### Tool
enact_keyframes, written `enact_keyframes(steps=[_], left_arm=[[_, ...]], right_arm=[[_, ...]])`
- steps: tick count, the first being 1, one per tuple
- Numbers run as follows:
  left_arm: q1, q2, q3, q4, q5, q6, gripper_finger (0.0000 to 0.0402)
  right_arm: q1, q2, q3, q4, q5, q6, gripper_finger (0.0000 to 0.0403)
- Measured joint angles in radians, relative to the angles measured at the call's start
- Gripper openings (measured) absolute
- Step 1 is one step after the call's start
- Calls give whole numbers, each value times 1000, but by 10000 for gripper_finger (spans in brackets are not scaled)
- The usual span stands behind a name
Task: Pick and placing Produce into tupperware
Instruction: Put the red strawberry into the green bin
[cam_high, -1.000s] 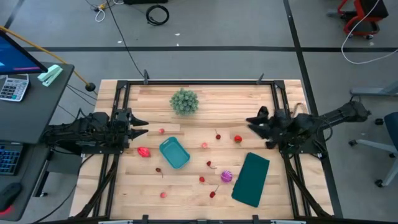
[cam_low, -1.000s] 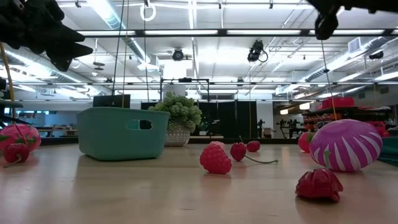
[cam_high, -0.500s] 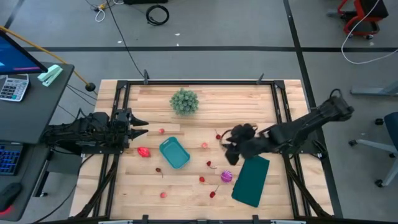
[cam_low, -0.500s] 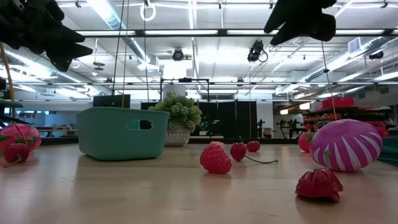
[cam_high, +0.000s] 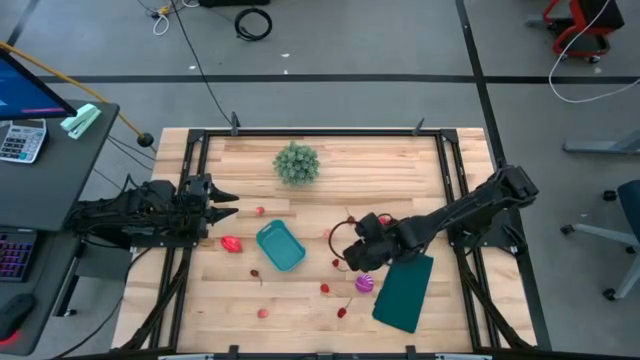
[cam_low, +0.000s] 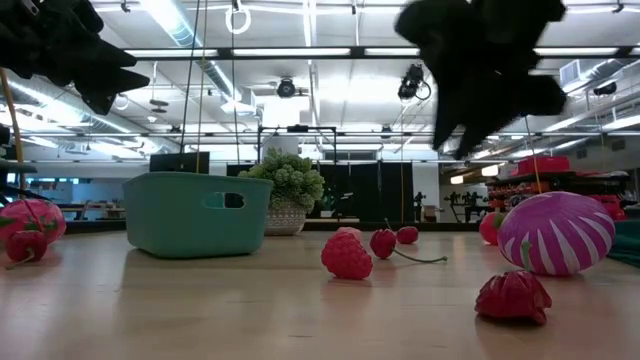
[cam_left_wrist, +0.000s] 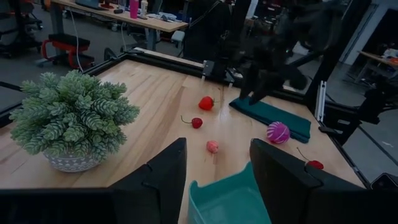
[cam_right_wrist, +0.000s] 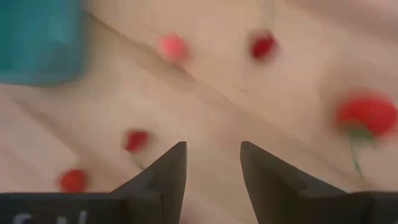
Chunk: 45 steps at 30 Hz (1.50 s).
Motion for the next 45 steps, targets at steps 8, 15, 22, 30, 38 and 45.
enact_keyframes(steps=[8,15,22,30,38,45], left_arm=[[0,0,0,-14,0,-14,181],[0,0,0,-15,0,-17,184],[0,0,0,-15,0,-21,182],[0,0,0,-16,0,-23,182],[0,0,0,-16,0,-23,180],[0,0,0,-16,0,-21,177]], right_arm=[[-7,4,-1,-219,12,202,159],[-15,5,-41,-244,29,344,159],[-15,5,-107,-237,38,389,159],[-15,5,-174,-146,45,421,159],[-15,5,-242,-42,68,422,159],[-15,5,-279,-35,74,422,159]])
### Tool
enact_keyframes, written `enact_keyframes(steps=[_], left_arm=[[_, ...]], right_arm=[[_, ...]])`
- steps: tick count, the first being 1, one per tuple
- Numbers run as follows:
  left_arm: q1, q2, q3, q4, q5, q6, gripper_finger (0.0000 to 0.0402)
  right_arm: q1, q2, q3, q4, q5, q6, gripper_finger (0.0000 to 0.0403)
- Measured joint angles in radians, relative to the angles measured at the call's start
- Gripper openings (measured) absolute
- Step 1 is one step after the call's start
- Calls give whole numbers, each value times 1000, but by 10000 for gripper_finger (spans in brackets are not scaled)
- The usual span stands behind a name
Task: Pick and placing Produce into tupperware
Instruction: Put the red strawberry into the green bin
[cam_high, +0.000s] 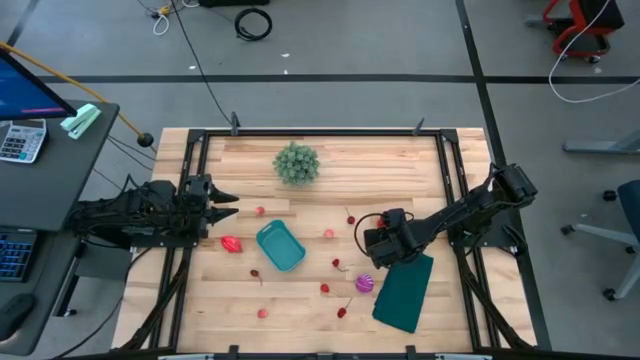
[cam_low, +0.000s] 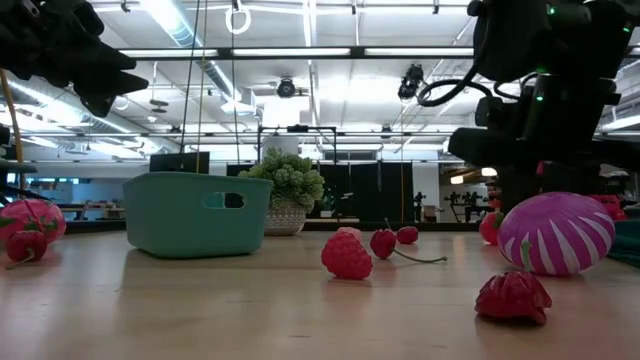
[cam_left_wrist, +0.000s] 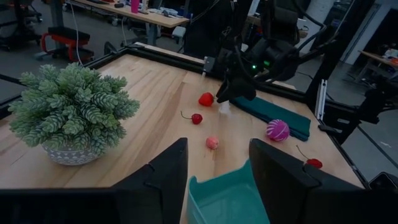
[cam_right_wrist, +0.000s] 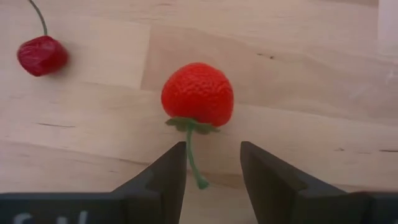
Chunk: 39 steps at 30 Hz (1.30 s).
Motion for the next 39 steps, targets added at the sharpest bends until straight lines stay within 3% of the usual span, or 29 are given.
enact_keyframes(steps=[8,18,23,26,30,35,39], left_arm=[[0,0,0,0,0,0,178],[0,0,0,0,0,0,178],[0,0,0,0,0,0,175],[0,0,0,0,0,3,173],[0,0,0,0,0,3,174],[0,0,0,1,0,3,176],[0,0,0,2,0,3,173]], right_arm=[[0,0,0,20,28,-39,115],[0,0,0,20,57,-51,12],[0,0,0,79,169,-78,14],[0,-1,0,249,294,-215,7],[-6,-22,2,623,387,-554,9],[-17,-34,2,1129,369,-996,5],[-15,-16,4,1390,248,-1169,5]])
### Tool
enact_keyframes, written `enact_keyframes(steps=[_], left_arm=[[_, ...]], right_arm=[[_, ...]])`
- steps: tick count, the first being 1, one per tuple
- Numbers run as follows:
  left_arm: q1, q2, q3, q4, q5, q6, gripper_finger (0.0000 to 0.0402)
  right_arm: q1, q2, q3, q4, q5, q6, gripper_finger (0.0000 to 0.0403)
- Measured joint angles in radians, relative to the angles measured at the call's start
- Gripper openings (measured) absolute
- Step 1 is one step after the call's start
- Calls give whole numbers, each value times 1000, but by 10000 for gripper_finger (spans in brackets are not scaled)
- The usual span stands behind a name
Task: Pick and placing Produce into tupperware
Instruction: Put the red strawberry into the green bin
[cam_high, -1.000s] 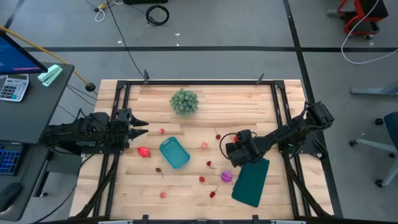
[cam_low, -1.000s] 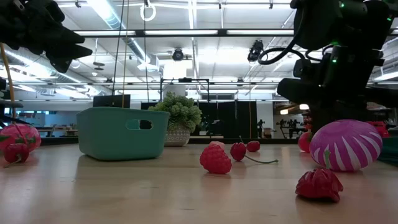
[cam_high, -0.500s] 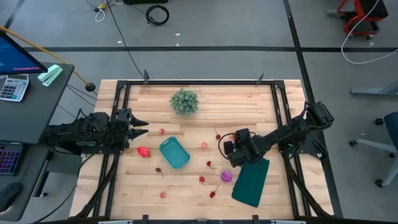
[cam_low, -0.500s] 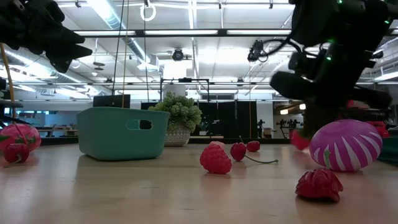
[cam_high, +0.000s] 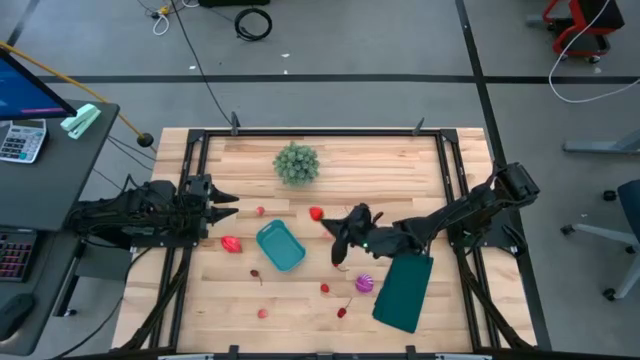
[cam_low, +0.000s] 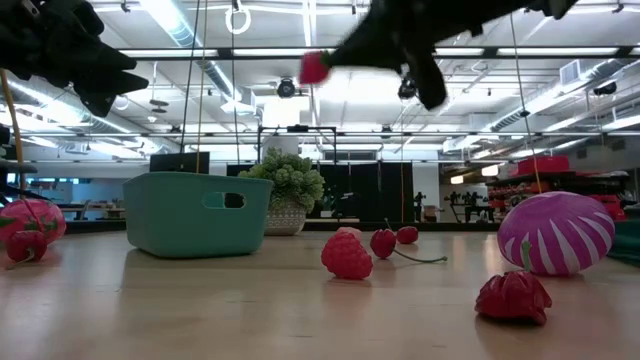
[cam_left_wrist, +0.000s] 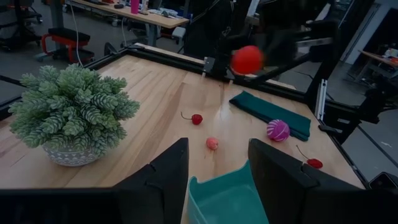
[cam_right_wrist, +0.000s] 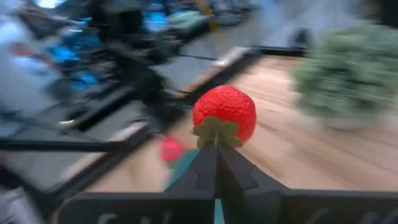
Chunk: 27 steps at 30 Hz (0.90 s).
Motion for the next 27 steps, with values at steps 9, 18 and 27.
enact_keyframes(steps=[9,18,27], left_arm=[[0,0,1,16,0,-5,172],[0,0,1,24,0,-11,172],[0,0,1,27,0,-11,172]], right_arm=[[-22,224,257,-1,-234,-118,4],[-89,425,714,-726,-379,-2,3],[-181,542,908,-907,-613,-3,8]])
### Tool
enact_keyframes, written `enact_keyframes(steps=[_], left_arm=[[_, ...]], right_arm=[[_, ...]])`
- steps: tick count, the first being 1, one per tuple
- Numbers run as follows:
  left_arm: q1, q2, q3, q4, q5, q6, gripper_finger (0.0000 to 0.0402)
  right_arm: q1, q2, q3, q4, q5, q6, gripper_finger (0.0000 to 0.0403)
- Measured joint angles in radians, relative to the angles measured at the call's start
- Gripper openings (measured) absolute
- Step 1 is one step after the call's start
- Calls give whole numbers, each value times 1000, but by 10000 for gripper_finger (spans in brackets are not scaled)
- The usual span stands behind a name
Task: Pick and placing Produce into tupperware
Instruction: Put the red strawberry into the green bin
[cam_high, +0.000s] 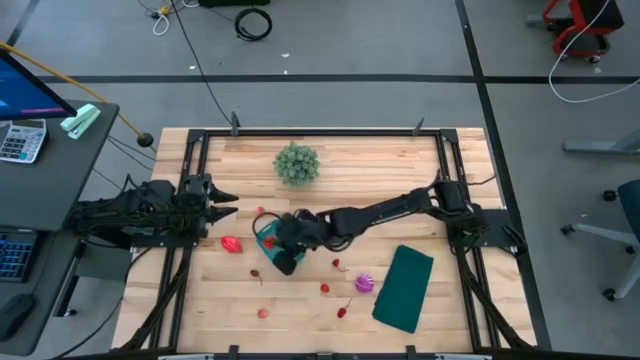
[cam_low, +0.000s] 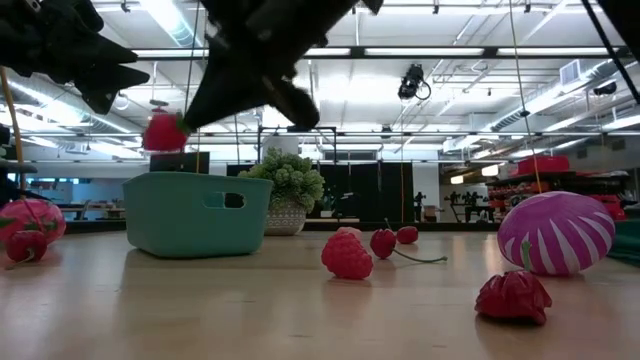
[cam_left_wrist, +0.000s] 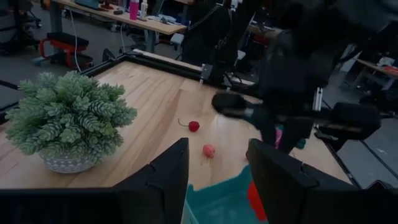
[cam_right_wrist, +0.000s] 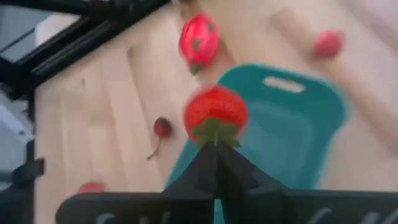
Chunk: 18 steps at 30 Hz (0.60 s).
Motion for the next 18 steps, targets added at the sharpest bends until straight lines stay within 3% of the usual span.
enact_keyframes(steps=[3,18], left_arm=[[0,0,0,0,0,0,174],[0,0,0,-5,0,0,172]], right_arm=[[-21,36,0,-15,-43,0,7],[-71,73,-1,-26,-37,-79,17]])
